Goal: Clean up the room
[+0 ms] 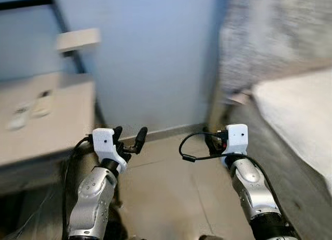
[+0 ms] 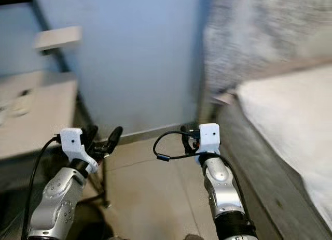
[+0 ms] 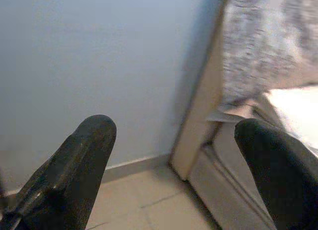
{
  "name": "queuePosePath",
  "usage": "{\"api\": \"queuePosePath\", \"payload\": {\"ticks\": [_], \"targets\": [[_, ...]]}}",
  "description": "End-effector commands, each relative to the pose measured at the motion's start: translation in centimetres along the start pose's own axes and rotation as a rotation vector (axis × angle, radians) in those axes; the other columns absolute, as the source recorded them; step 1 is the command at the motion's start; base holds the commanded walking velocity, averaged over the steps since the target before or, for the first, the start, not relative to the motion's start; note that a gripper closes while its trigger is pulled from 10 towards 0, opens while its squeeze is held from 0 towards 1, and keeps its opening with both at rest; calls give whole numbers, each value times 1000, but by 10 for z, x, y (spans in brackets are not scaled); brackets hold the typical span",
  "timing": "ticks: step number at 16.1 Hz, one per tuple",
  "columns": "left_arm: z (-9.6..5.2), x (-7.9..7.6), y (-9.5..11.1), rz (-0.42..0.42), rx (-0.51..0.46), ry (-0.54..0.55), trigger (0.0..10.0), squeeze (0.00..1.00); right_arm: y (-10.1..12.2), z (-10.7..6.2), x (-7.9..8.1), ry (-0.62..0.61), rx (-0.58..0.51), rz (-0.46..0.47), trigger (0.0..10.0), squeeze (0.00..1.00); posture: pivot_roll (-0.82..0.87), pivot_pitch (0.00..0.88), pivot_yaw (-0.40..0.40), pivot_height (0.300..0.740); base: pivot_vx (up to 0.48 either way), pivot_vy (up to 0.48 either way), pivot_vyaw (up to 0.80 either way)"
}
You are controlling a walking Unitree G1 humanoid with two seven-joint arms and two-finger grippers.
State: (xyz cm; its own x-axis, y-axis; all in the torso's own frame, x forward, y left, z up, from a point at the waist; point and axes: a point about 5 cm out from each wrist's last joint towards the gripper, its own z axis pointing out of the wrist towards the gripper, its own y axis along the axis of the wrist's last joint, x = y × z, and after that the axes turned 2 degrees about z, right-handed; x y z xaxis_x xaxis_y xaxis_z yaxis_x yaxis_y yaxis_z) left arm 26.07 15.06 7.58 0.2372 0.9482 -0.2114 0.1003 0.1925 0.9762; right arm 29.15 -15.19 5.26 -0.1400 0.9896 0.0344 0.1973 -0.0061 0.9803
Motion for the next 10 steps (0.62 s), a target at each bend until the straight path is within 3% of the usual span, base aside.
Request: {"api": "queuePosePath", "payload": {"ticks": [1, 10], "targets": [[2, -1, -3, 11, 13, -1, 10000, 0, 2, 3, 1, 1, 2, -3, 10000, 0, -83, 0, 85, 740, 0, 0, -681], [3, -5, -8, 4, 15, -27, 10000, 0, 6, 2, 2, 18, -9, -9, 10000, 0, -105, 0, 83, 740, 0, 0, -665]]}}
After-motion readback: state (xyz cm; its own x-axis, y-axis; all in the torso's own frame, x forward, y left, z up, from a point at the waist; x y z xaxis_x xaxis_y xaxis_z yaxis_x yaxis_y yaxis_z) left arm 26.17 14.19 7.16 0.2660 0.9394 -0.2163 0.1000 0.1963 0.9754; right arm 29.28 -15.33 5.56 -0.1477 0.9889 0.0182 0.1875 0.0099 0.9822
